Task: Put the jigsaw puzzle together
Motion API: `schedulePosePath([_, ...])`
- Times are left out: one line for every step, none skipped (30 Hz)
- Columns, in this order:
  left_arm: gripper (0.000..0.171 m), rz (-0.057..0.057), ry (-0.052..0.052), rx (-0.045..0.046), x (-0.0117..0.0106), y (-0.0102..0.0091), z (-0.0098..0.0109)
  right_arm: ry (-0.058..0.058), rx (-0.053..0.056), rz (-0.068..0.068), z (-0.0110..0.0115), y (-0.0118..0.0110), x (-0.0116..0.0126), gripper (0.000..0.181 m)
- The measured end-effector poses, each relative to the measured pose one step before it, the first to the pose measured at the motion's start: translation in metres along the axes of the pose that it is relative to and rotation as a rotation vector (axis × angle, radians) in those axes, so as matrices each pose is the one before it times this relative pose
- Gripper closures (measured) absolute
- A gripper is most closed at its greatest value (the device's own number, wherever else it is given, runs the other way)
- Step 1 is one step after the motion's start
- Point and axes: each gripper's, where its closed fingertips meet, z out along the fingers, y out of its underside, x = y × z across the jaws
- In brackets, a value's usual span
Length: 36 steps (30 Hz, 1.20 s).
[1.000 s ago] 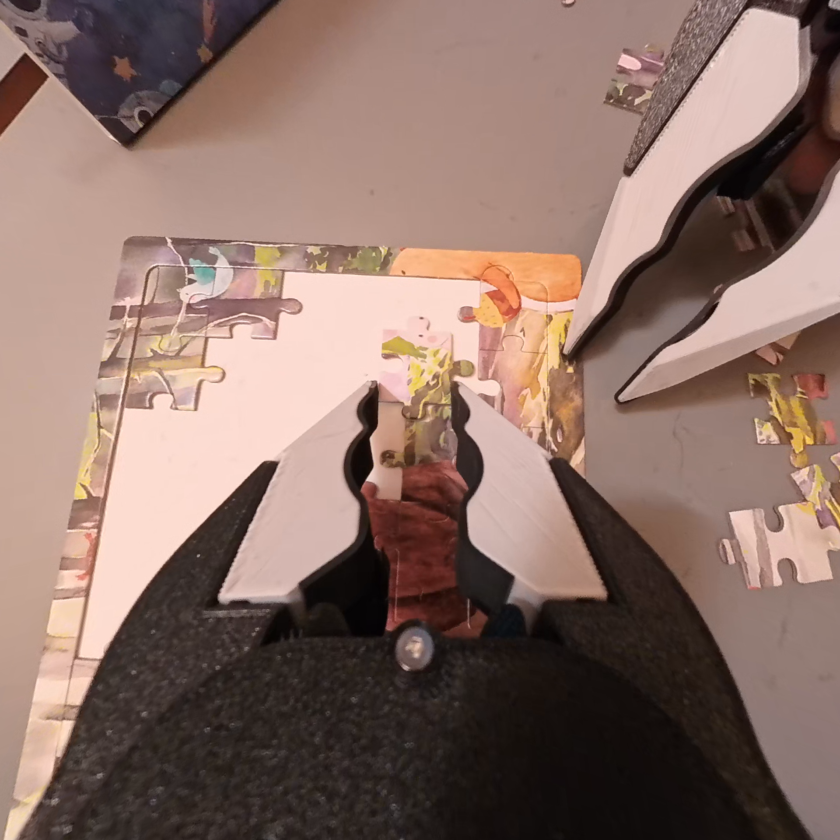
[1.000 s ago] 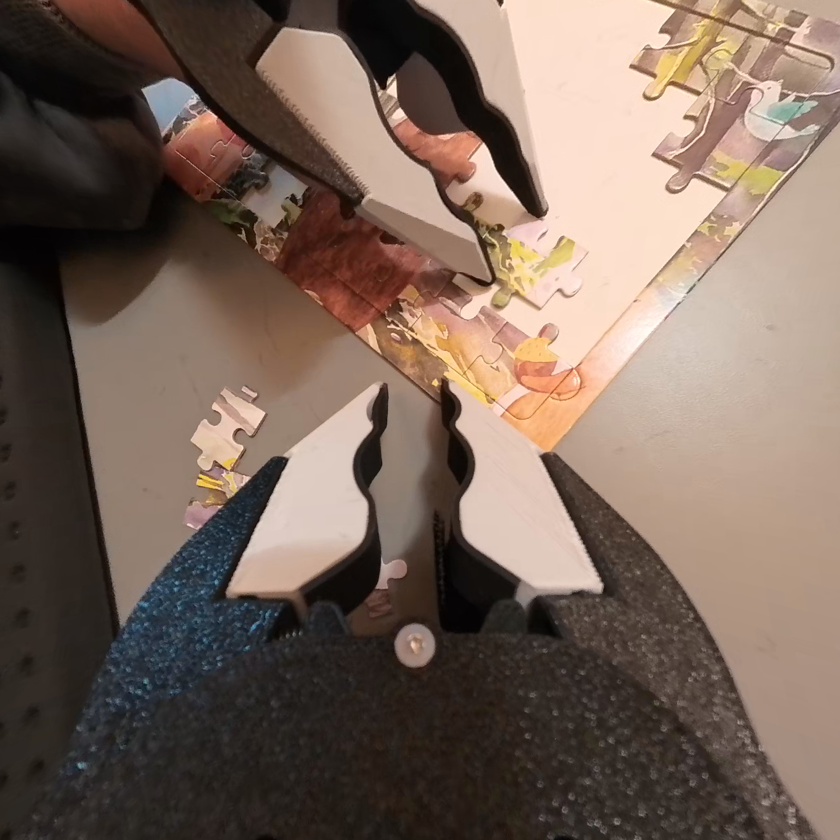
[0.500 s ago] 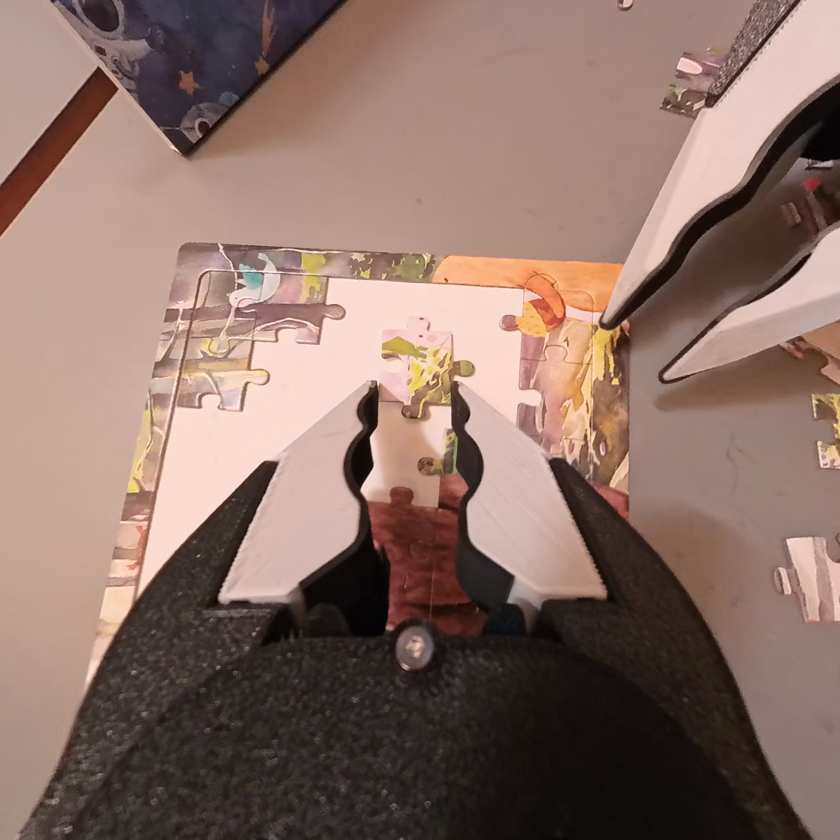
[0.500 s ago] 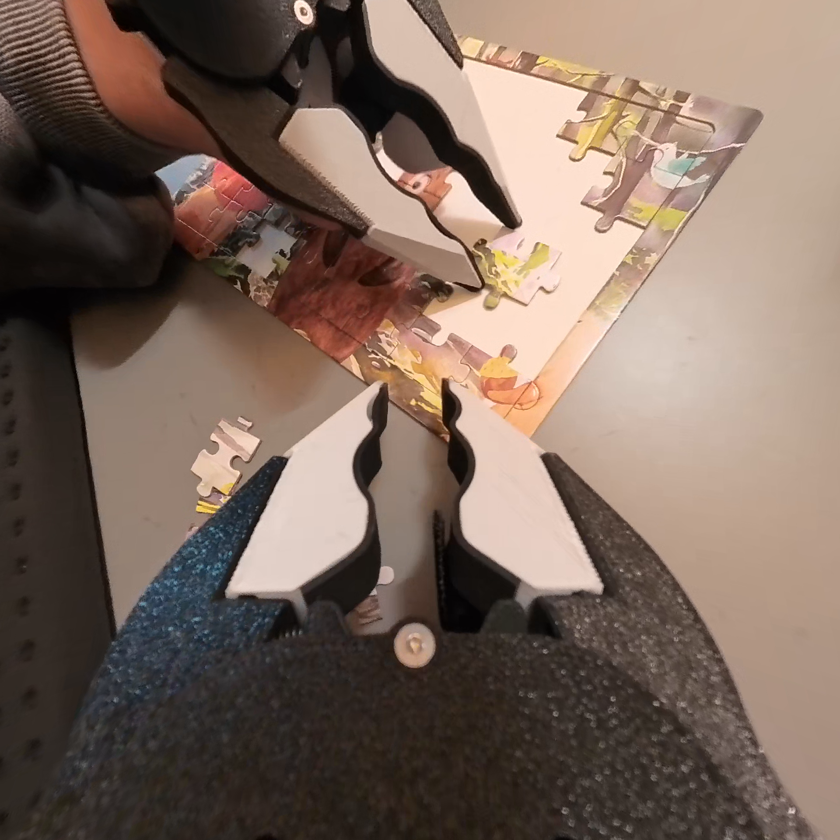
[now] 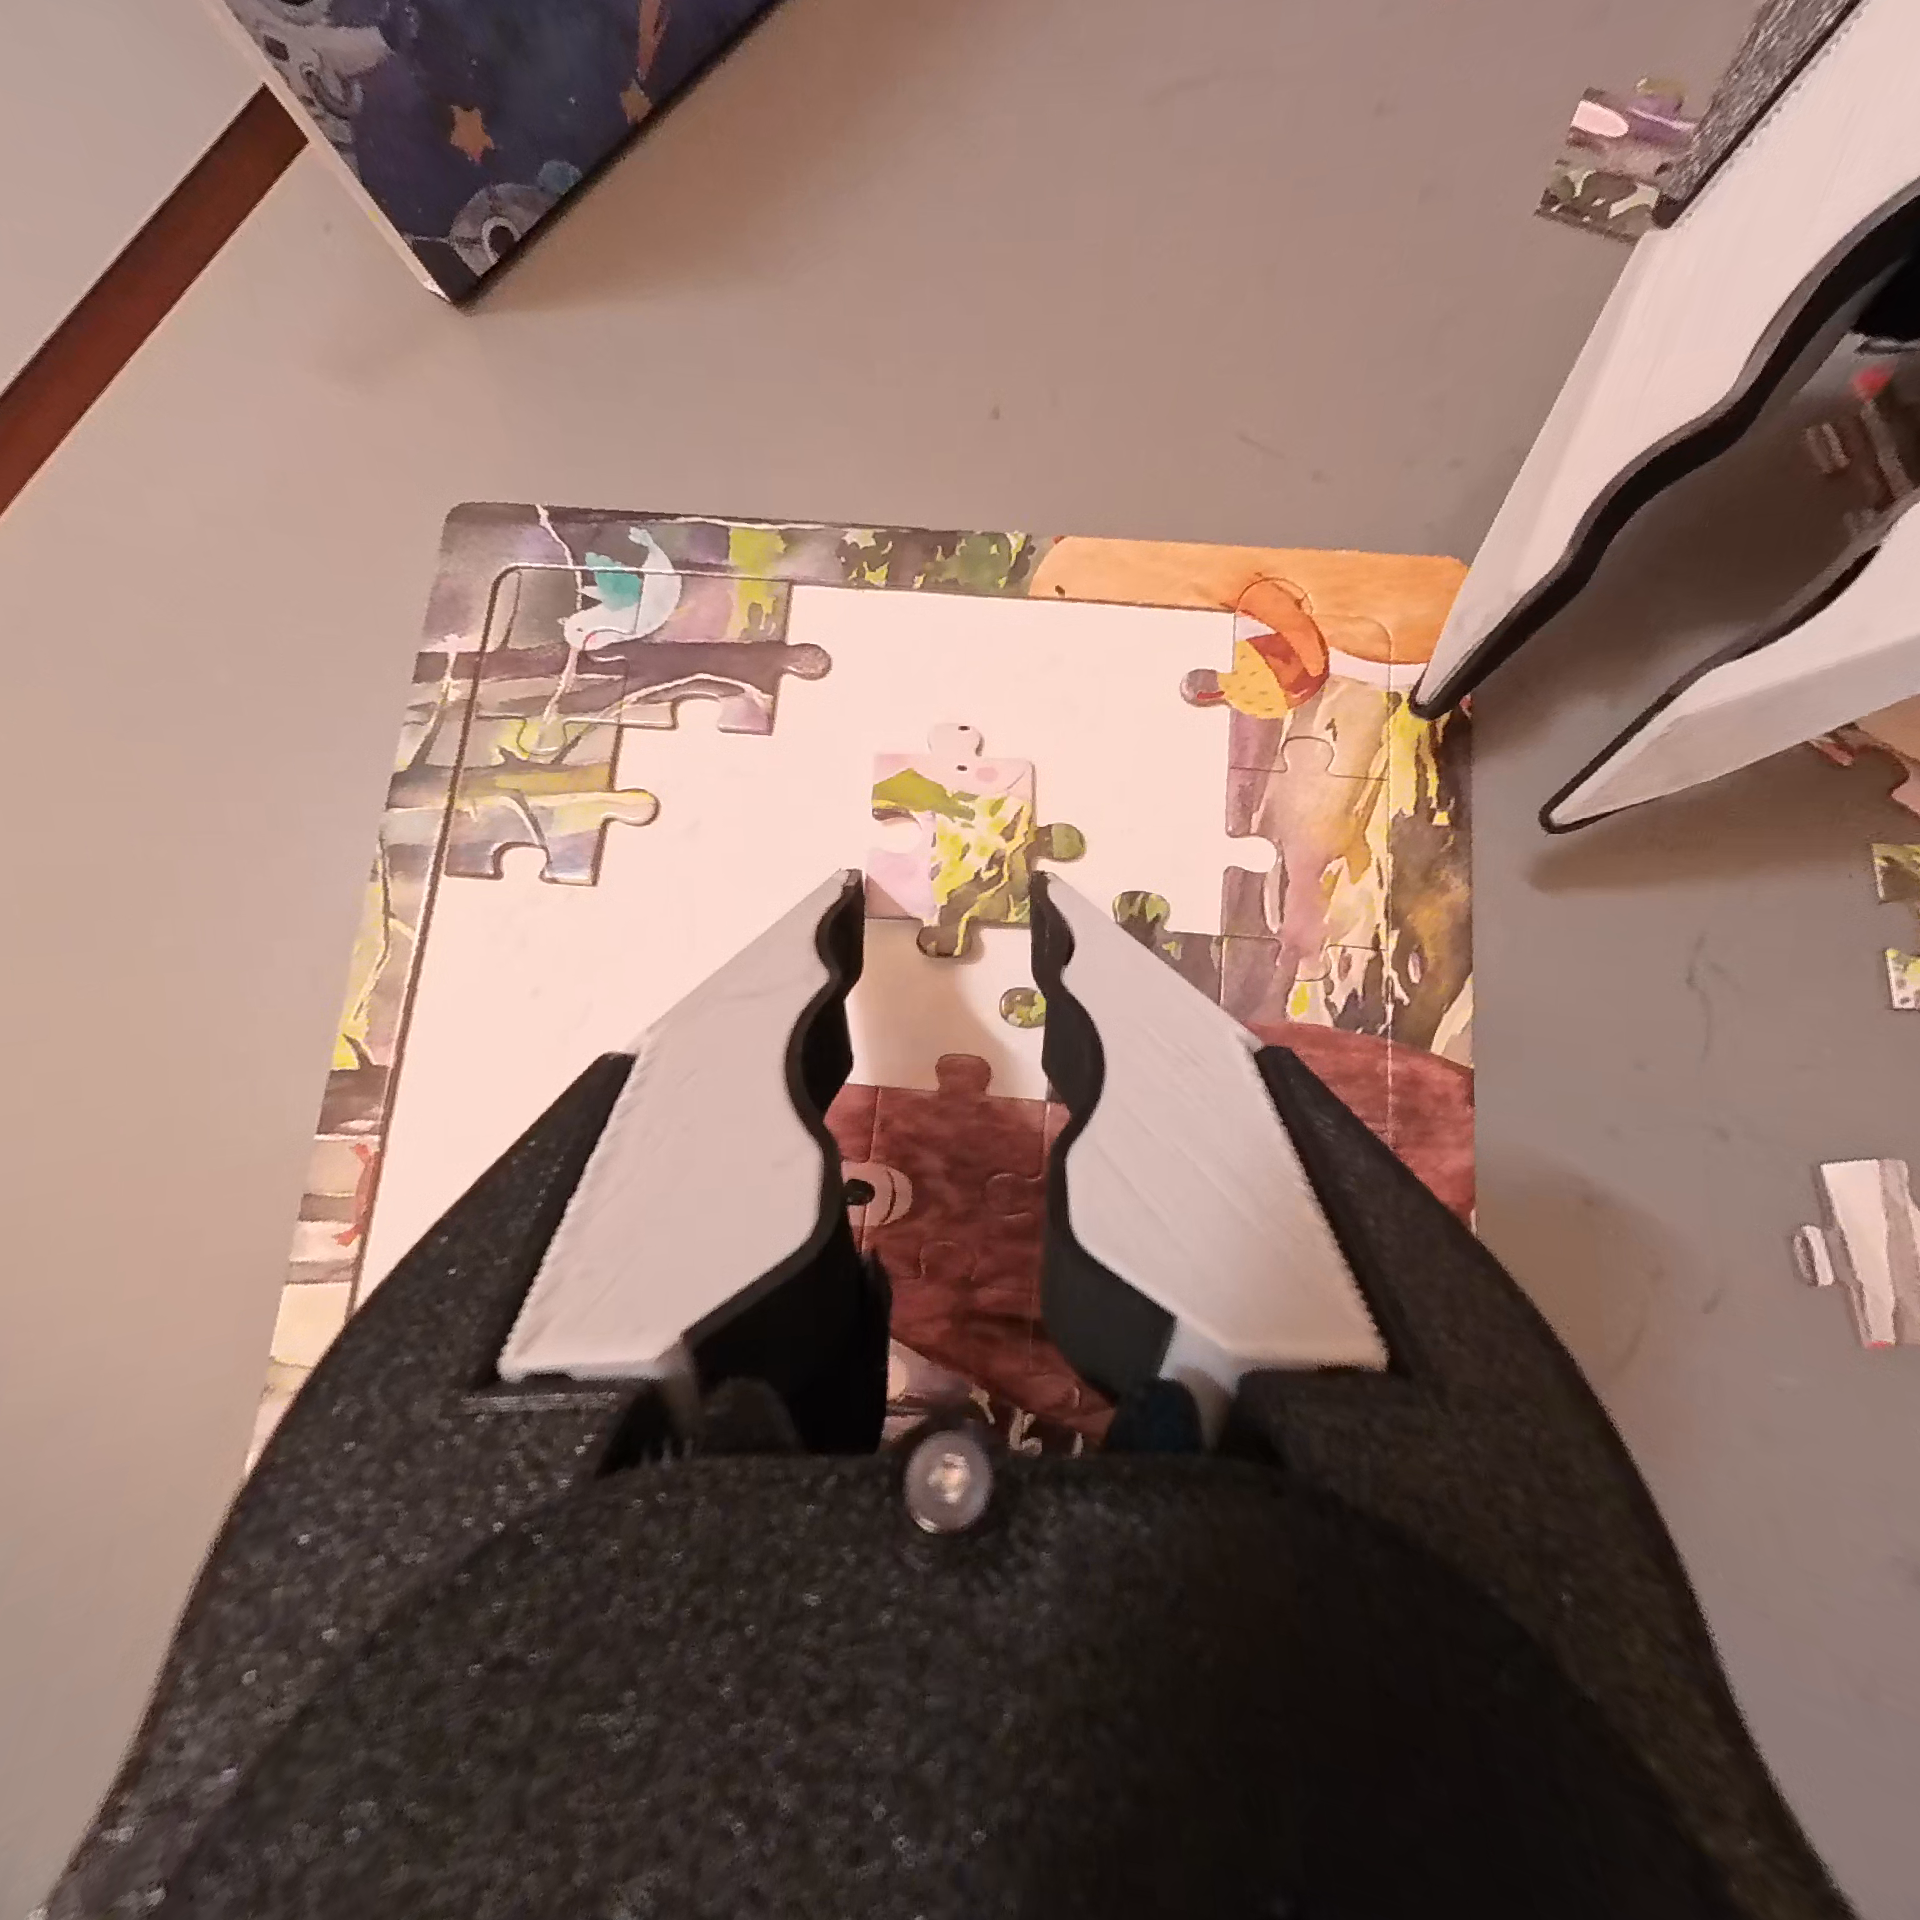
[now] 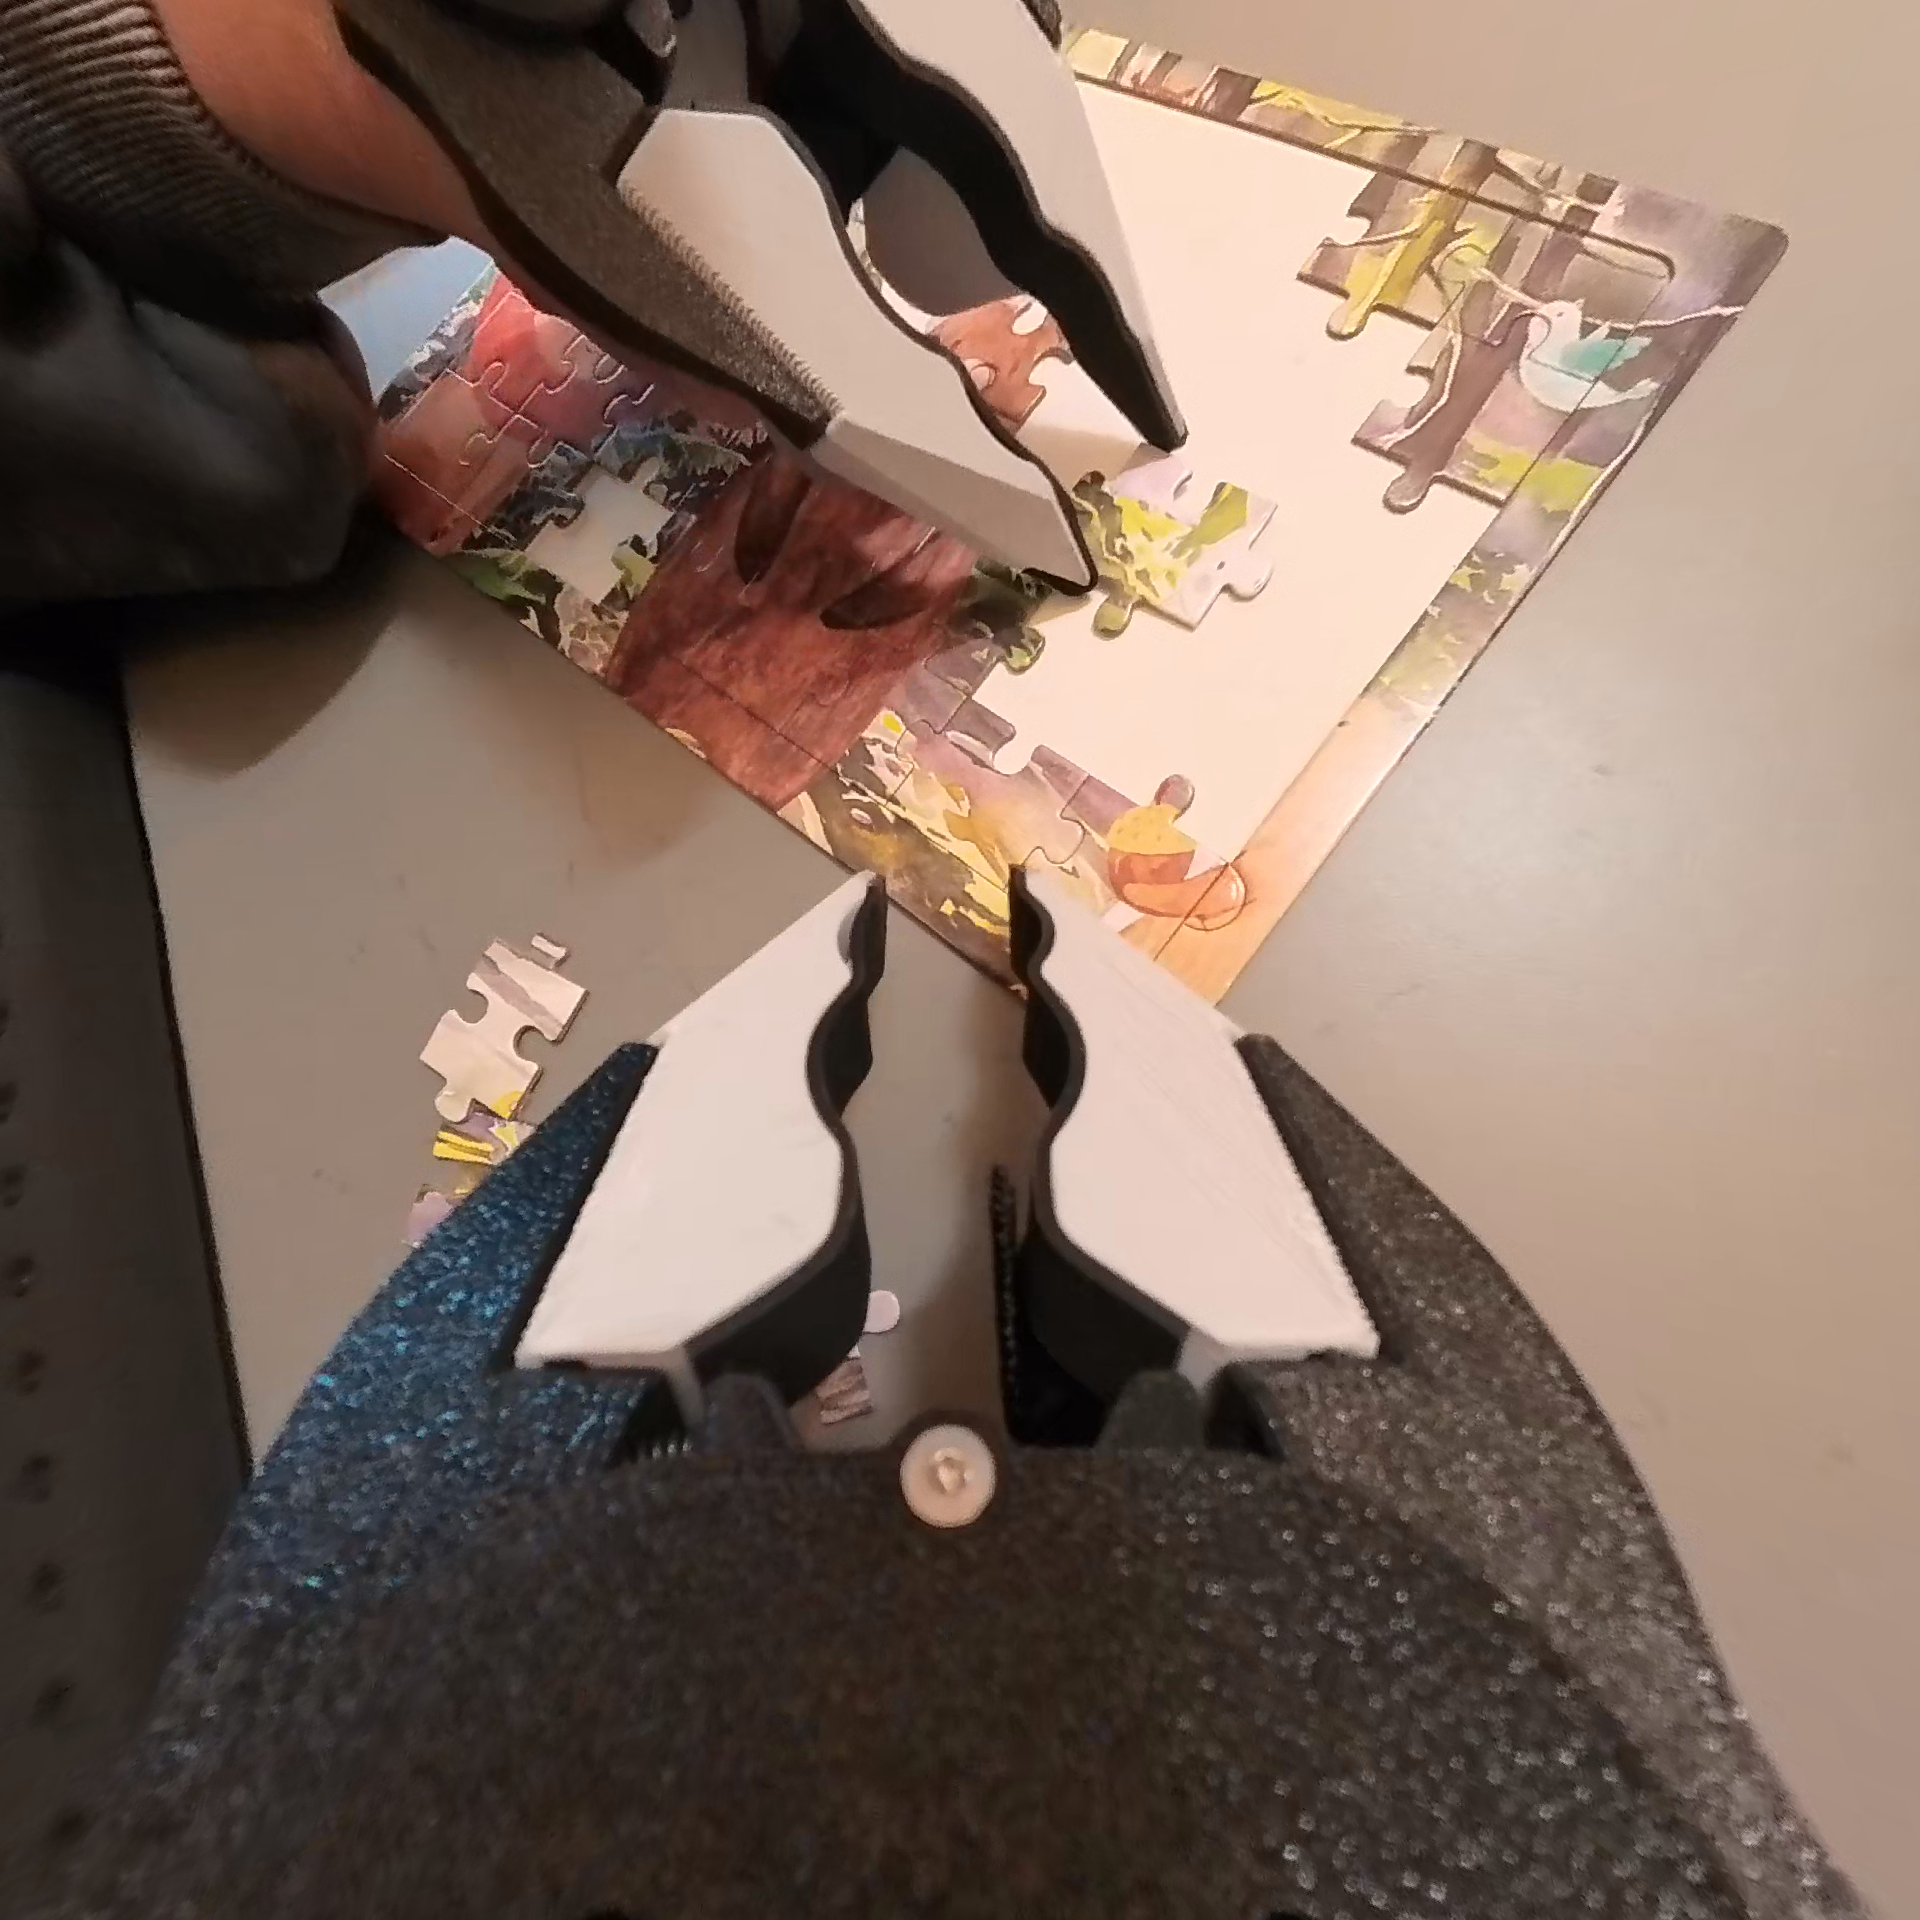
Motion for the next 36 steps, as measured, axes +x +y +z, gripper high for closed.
schedulePosePath([0.140, 0.0016, 0.0043, 0.00401, 0.00009, -0.00012, 0.00003, -0.0014, 0.0008, 0.0013, 0.00005, -0.00019, -0.00001, 0.158])
schedulePosePath([0.140, 0.0015, 0.0052, 0.00307, 0.00043, -0.00014, 0.00009, -0.0022, 0.0004, 0.0023, 0.00011, 0.00002, -0.00007, 0.158])
schedulePosePath([0.140, 0.0007, 0.0055, 0.00128, 0.00052, -0.00018, 0.00023, -0.0004, -0.0015, 0.0014, 0.00004, 0.00041, 0.00012, 0.158])
schedulePosePath([0.140, -0.0011, 0.0029, -0.00065, 0.00018, 0.00009, 0.00024, 0.0015, -0.0029, -0.0006, -0.00019, 0.00050, 0.00035, 0.158])
schedulePosePath([0.140, -0.0027, 0.0022, -0.00145, 0.00000, 0.00006, 0.00018, 0.0031, -0.0007, -0.0020, -0.00036, 0.00003, 0.00040, 0.158])
schedulePosePath([0.140, 0.0003, 0.0012, -0.00155, -0.00025, 0.00022, -0.00011, 0.0035, 0.0028, -0.0013, -0.00065, -0.00053, 0.00046, 0.158])
schedulePosePath([0.140, 0.0041, -0.0045, -0.00217, -0.00132, 0.00048, -0.00085, -0.0004, 0.0043, 0.0002, -0.00068, -0.00093, -0.00011, 0.158])
schedulePosePath([0.140, 0.0044, -0.0100, -0.00432, -0.00241, 0.00115, -0.00135, -0.0028, 0.0033, 0.0014, -0.00044, -0.00067, -0.00048, 0.158])
schedulePosePath([0.140, 0.0003, -0.0064, -0.00463, -0.00231, 0.00159, -0.00139, -0.0006, 0.0001, 0.0009, -0.00023, -0.00006, -0.00016, 0.158])
schedulePosePath([0.140, -0.0032, -0.0004, -0.00297, -0.00173, 0.00145, -0.00131, 0.0020, -0.0026, -0.0016, -0.00014, 0.00028, 0.00007, 0.158])
schedulePosePath([0.140, -0.0052, 0.0006, -0.00126, -0.00154, 0.00134, -0.00104, 0.0015, -0.0017, -0.0033, -0.00003, 0.00018, -0.00009, 0.158])
schedulePosePath([0.140, -0.0075, 0.0046, 0.00003, -0.00083, 0.00091, -0.00047, -0.0006, -0.0007, -0.0021, -0.00008, -0.00002, -0.00041, 0.158])
schedulePosePath([0.140, -0.0053, 0.0055, 0.00157, -0.00006, 0.00008, 0.00001, -0.0013, -0.0001, -0.0011, -0.00011, -0.00020, -0.00047, 0.158])
schedulePosePath([0.140, -0.0005, 0.0028, 0.00077, 0.00012, -0.00012, 0.00034, -0.0017, 0.0018, -0.0013, -0.00020, -0.00038, -0.00055, 0.158])
schedulePosePath([0.140, 0.0010, 0.0017, 0.00015, 0.00037, -0.00026, 0.00049, -0.0011, 0.0004, -0.0004, -0.00016, -0.00009, -0.00036, 0.158])
schedulePosePath([0.140, 0.0004, 0.0029, 0.00131, 0.00068, -0.00056, 0.00056, -0.0002, -0.0016, -0.0001, -0.00018, 0.00015, -0.00005, 0.158])
schedulePosePath([0.140, -0.0008, 0.0040, 0.00240, 0.00071, -0.00057, 0.00051, 0.0014, 0.0003, -0.0009, -0.00029, -0.00015, 0.00022, 0.158])
schedulePosePath([0.140, -0.0030, 0.0028, 0.00217, 0.00061, -0.00047, 0.00057, 0.0008, 0.0019, -0.0011, -0.00046, -0.00037, 0.00007, 0.158])
schedulePosePath([0.140, -0.0042, 0.0001, 0.00223, 0.00021, -0.00026, 0.00051, 0.0007, 0.0016, -0.0003, -0.00048, -0.00026, 0.00025, 0.158])
schedulePosePath([0.139, -0.0019, -0.0043, 0.00260, -0.00037, -0.00035, -0.00010, 0.0020, 0.0010, -0.0004, -0.00062, -0.00018, 0.00073, 0.158])
schedulePosePath([0.136, 0.0000, -0.0091, 0.00215, -0.00108, -0.00013, -0.00042, 0.0039, 0.0002, -0.0014, -0.00087, 0.00023, 0.00123, 0.158])
schedulePosePath([0.134, 0.0003, -0.0110, 0.00105, -0.00147, -0.00005, -0.00057, 0.0074, 0.0008, 0.0011, -0.00131, 0.00024, 0.00231, 0.158])
schedulePosePath([0.133, 0.0008, -0.0180, 0.00395, -0.00281, -0.00064, -0.00116, 0.0076, 0.0052, 0.0045, -0.00162, -0.00052, 0.00273, 0.158])
schedulePosePath([0.133, -0.0017, -0.0234, 0.00951, -0.00389, -0.00166, -0.00219, 0.0042, 0.0073, 0.0072, -0.00196, -0.00075, 0.00249, 0.158])
schedulePosePath([0.133, -0.0084, -0.0160, 0.01162, -0.00313, -0.00251, -0.00324, 0.0042, 0.0058, 0.0074, -0.00215, -0.00053, 0.00266, 0.158])
schedulePosePath([0.133, -0.0124, -0.0110, 0.01312, -0.00228, -0.00306, -0.00394, 0.0111, 0.0039, 0.0058, -0.00243, -0.00035, 0.00343, 0.158])
schedulePosePath([0.133, -0.0089, -0.0112, 0.01470, -0.00155, -0.00327, -0.00440, 0.0138, 0.0060, 0.0024, -0.00243, -0.00077, 0.00353, 0.158])
schedulePosePath([0.133, -0.0017, -0.0012, 0.01463, 0.00145, -0.00301, -0.00503, 0.0095, 0.0077, 0.0014, -0.00254, -0.00130, 0.00236, 0.158])
schedulePosePath([0.133, 0.0020, 0.0041, 0.01336, 0.00373, -0.00280, -0.00523, 0.0058, 0.0079, 0.0011, -0.00223, -0.00163, 0.00142, 0.158])
schedulePosePath([0.133, 0.0021, -0.0012, 0.01289, 0.00420, -0.00250, -0.00523, 0.0061, 0.0096, -0.0014, -0.00207, -0.00204, 0.00101, 0.158])
schedulePosePath([0.133, 0.0004, -0.0009, 0.01084, 0.00528, -0.00168, -0.00493, 0.0060, 0.0080, -0.0034, -0.00166, -0.00186, 0.00050, 0.158])
schedulePosePath([0.133, -0.0012, 0.0025, 0.00563, 0.00664, -0.00060, -0.00462, 0.0037, 0.0060, -0.0059, -0.00118, -0.00153, 0.00010, 0.158])
schedulePosePath([0.133, -0.0008, -0.0015, 0.00398, 0.00695, 0.00007, -0.00470, 0.0074, 0.0036, -0.0064, -0.00095, -0.00113, 0.00051, 0.158])
schedulePosePath([0.133, -0.0026, -0.0099, 0.00684, 0.00655, 0.00007, -0.00491, 0.0107, 0.0011, -0.0051, -0.00079, -0.00064, 0.00127, 0.158])
schedulePosePath([0.134, -0.0096, -0.0167, 0.00804, 0.00581, 0.00023, -0.00499, 0.0087, 0.0007, -0.0040, -0.00082, -0.00072, 0.00097, 0.158])
schedulePosePath([0.134, -0.0172, -0.0231, 0.01078, 0.00500, 0.00044, -0.00496, 0.0079, 0.0033, -0.0030, -0.00116, -0.00105, 0.00087, 0.158])
